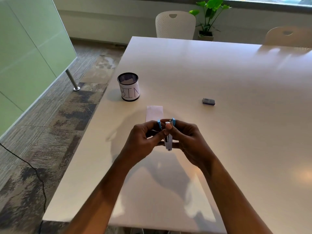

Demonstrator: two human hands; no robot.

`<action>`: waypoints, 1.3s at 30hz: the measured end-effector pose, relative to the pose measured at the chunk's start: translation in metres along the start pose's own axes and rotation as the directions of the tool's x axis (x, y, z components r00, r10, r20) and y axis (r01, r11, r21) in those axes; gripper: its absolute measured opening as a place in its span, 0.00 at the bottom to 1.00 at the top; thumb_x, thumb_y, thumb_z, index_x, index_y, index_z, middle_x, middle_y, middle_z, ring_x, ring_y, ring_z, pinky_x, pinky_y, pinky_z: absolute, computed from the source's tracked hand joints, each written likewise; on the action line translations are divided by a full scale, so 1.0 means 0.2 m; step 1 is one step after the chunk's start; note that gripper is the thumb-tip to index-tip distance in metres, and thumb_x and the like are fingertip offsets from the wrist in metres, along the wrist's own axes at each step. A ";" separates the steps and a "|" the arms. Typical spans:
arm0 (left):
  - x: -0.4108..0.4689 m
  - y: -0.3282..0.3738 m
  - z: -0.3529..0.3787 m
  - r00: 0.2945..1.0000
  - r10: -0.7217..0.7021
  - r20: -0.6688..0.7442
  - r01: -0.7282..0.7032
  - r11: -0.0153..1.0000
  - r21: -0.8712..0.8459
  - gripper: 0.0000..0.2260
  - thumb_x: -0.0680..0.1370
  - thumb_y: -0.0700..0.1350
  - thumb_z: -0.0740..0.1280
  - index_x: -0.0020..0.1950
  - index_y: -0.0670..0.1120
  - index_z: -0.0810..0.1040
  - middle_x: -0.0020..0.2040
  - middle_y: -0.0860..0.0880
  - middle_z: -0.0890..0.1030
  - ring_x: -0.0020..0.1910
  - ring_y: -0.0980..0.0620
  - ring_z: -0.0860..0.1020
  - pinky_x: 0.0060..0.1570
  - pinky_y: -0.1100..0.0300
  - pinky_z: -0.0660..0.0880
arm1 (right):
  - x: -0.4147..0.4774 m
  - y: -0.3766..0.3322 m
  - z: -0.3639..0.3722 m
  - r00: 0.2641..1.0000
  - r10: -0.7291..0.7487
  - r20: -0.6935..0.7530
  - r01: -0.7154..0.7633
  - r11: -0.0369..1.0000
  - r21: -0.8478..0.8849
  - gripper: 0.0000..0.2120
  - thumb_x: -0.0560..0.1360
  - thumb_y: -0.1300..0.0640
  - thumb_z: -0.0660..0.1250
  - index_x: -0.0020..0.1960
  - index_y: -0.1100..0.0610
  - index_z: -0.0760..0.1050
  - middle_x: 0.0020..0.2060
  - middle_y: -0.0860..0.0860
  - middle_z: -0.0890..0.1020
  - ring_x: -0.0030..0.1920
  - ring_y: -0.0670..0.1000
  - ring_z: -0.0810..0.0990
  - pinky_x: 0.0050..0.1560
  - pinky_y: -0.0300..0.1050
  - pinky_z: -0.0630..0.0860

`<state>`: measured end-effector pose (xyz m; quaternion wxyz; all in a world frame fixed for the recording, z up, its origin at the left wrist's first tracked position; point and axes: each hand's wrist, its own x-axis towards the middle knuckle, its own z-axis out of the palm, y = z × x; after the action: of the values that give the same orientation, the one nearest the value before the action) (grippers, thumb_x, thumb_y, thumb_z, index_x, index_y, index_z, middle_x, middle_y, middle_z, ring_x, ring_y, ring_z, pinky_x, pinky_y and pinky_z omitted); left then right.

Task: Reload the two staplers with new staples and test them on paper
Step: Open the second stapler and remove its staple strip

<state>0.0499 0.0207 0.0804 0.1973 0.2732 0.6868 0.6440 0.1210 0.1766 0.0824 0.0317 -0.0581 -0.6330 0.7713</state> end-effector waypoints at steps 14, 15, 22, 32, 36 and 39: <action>-0.01 0.02 -0.04 0.996 -0.083 -0.018 0.083 0.996 0.011 0.16 0.71 0.51 0.72 0.58 0.50 0.82 0.47 0.43 0.86 0.47 0.47 0.86 0.44 0.47 0.84 | 0.01 0.04 0.03 0.996 -0.054 -0.067 0.052 0.998 -0.033 0.13 0.82 0.59 0.61 0.63 0.63 0.77 0.53 0.64 0.83 0.54 0.64 0.84 0.54 0.69 0.79; -0.01 0.02 -0.05 0.997 -0.083 -0.010 0.083 0.996 0.013 0.16 0.71 0.52 0.73 0.58 0.50 0.82 0.48 0.43 0.86 0.48 0.47 0.86 0.44 0.47 0.84 | 0.01 0.04 0.03 0.998 -0.046 -0.052 0.045 0.999 -0.022 0.13 0.83 0.59 0.61 0.64 0.63 0.77 0.54 0.65 0.83 0.56 0.64 0.83 0.56 0.70 0.78; -0.02 0.03 -0.04 0.999 -0.052 -0.015 0.052 0.999 0.001 0.18 0.69 0.53 0.73 0.58 0.52 0.82 0.50 0.46 0.86 0.49 0.49 0.86 0.44 0.50 0.84 | 0.00 0.06 0.04 0.998 -0.057 -0.020 0.059 0.992 0.108 0.15 0.81 0.60 0.62 0.66 0.63 0.77 0.58 0.64 0.82 0.59 0.65 0.81 0.57 0.67 0.79; -0.01 0.02 0.01 0.996 -0.079 -0.050 0.074 0.993 -0.092 0.16 0.72 0.49 0.72 0.60 0.51 0.82 0.50 0.45 0.86 0.51 0.47 0.85 0.44 0.49 0.83 | 0.00 0.12 0.13 0.950 -0.180 -0.256 0.218 0.968 0.129 0.15 0.80 0.56 0.62 0.60 0.65 0.77 0.51 0.61 0.83 0.53 0.57 0.82 0.51 0.49 0.80; -0.01 0.02 0.03 0.996 -0.081 -0.036 0.076 0.992 -0.101 0.15 0.72 0.49 0.71 0.59 0.50 0.82 0.50 0.46 0.86 0.52 0.47 0.85 0.44 0.50 0.83 | -0.01 0.12 0.16 0.922 -0.189 -0.337 0.249 0.958 0.145 0.16 0.79 0.55 0.62 0.61 0.64 0.77 0.53 0.60 0.83 0.54 0.56 0.83 0.51 0.48 0.81; 0.00 0.01 0.03 0.997 -0.074 -0.038 0.071 0.994 -0.083 0.16 0.72 0.49 0.71 0.59 0.50 0.82 0.52 0.46 0.86 0.53 0.47 0.85 0.45 0.49 0.83 | -0.02 0.12 0.18 0.909 -0.192 -0.371 0.265 0.952 0.155 0.16 0.80 0.56 0.61 0.62 0.64 0.77 0.55 0.60 0.84 0.57 0.58 0.82 0.52 0.50 0.81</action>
<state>0.0547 0.0253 0.0824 0.2174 0.2266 0.6732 0.6695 0.1208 0.1370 0.0654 0.2404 -0.1165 -0.5381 0.7994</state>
